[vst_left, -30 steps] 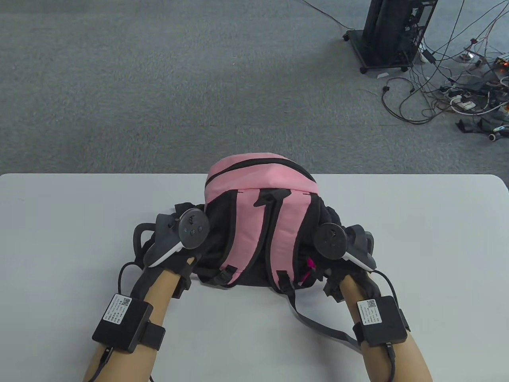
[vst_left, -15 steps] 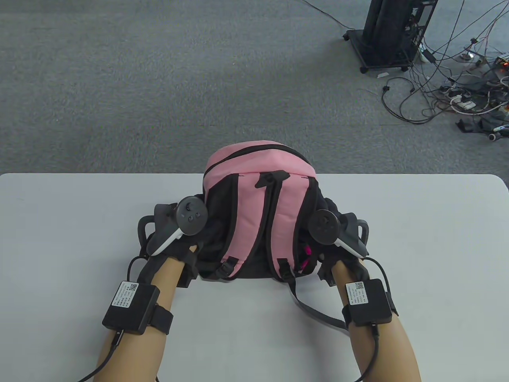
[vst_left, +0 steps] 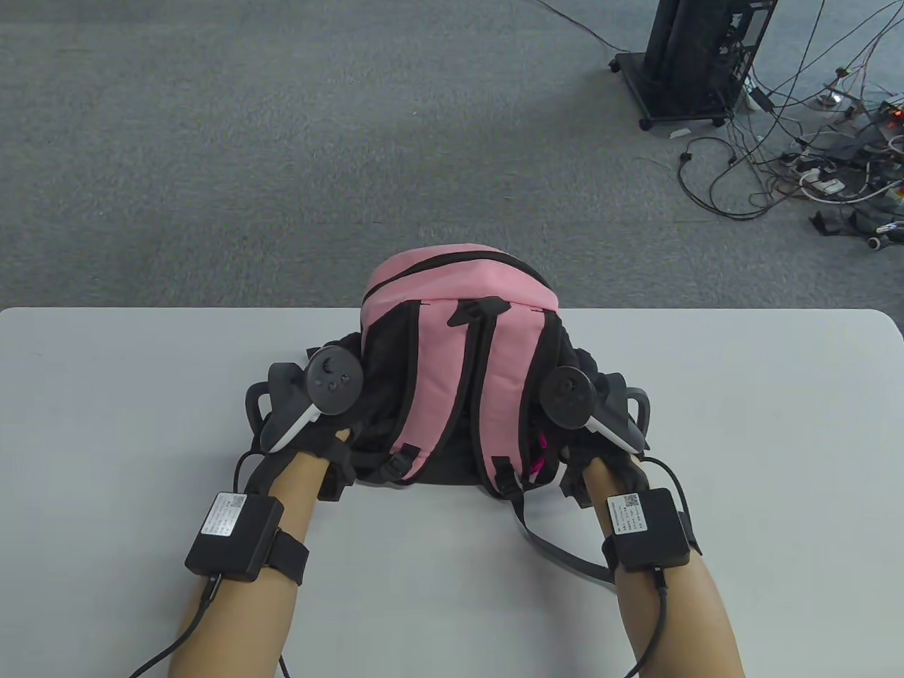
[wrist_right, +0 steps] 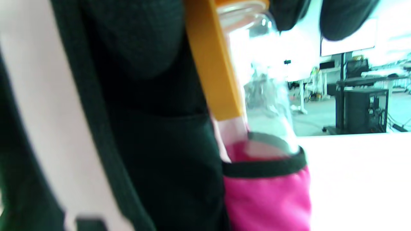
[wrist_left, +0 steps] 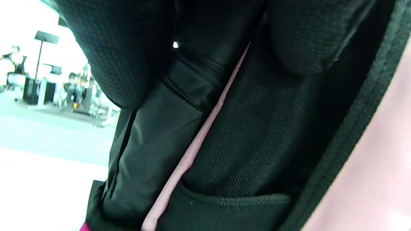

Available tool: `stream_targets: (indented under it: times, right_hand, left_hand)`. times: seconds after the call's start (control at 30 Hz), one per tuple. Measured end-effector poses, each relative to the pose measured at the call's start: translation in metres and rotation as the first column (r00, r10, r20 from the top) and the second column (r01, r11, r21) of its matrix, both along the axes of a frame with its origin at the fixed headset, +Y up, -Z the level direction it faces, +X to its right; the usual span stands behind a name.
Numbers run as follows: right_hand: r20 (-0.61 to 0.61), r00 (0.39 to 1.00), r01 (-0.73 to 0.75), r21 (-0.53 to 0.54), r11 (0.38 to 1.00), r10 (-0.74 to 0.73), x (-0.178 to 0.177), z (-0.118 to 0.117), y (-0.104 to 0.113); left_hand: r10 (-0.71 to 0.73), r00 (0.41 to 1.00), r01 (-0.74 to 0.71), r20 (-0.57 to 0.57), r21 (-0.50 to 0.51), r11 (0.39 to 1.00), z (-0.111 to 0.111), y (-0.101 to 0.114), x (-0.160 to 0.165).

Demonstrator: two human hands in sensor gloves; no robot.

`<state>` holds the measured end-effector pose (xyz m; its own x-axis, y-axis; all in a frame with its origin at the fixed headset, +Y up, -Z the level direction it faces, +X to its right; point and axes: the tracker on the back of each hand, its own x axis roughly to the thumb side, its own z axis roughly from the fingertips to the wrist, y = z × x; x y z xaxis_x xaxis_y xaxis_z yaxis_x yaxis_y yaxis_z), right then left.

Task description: Pack school bag

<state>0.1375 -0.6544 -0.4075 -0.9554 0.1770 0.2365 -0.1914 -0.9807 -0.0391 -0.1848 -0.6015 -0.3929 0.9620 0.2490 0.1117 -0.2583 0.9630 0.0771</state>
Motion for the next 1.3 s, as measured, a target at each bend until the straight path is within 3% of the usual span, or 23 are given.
stream_targets:
  times: [0.03,0.1,0.17,0.3,0.5,0.63,0.7,0.83,1.1,1.17,1.3]
  right_hand:
    - [-0.01,0.999,-0.032,-0.047,0.998,0.031,0.001,0.002,0.005]
    - [-0.024,0.998,-0.052,-0.052,0.997,0.051,0.005,0.012,0.018]
    - [-0.065,0.997,-0.05,0.039,0.998,0.052,0.011,0.025,0.035]
    - [-0.1,0.989,-0.085,0.194,0.977,0.106,0.022,0.07,0.07]
    - [-0.204,0.974,-0.032,0.301,0.953,0.097,0.025,0.142,0.082]
    - [-0.252,0.964,0.008,0.361,0.933,0.089,0.031,0.186,0.053]
    - [-0.24,0.965,-0.009,0.37,0.929,0.105,0.036,0.194,0.035]
    - [-0.226,0.972,0.015,0.326,0.945,0.062,0.04,0.198,0.005]
    - [-0.209,0.978,0.043,0.271,0.962,0.015,0.038,0.188,-0.056]
    - [-0.217,0.976,0.019,0.19,0.982,0.023,0.036,0.187,-0.065]
    - [-0.242,0.969,0.006,0.178,0.984,0.038,0.034,0.186,-0.08]
  left_hand:
    - [-0.029,1.0,0.029,0.001,-0.034,0.999,0.003,0.006,-0.002]
    - [-0.075,0.997,0.074,0.005,0.013,0.997,0.014,0.018,-0.006]
    - [-0.081,0.996,0.078,0.032,0.106,0.991,0.029,0.03,-0.011]
    - [-0.129,0.987,0.096,0.094,0.298,0.95,0.086,0.05,-0.016]
    - [-0.221,0.959,0.119,0.176,0.457,0.881,0.162,0.043,-0.019]
    - [-0.224,0.961,0.13,0.16,0.455,0.881,0.194,0.014,-0.026]
    - [-0.241,0.963,0.167,0.124,0.43,0.887,0.202,-0.005,-0.028]
    - [-0.272,0.955,0.214,0.119,0.357,0.909,0.203,-0.043,-0.027]
    - [-0.312,0.94,0.271,0.139,0.255,0.928,0.185,-0.104,-0.026]
    - [-0.356,0.92,0.318,0.164,0.218,0.923,0.183,-0.117,-0.027]
    - [-0.398,0.894,0.379,0.207,0.125,0.917,0.178,-0.13,-0.025]
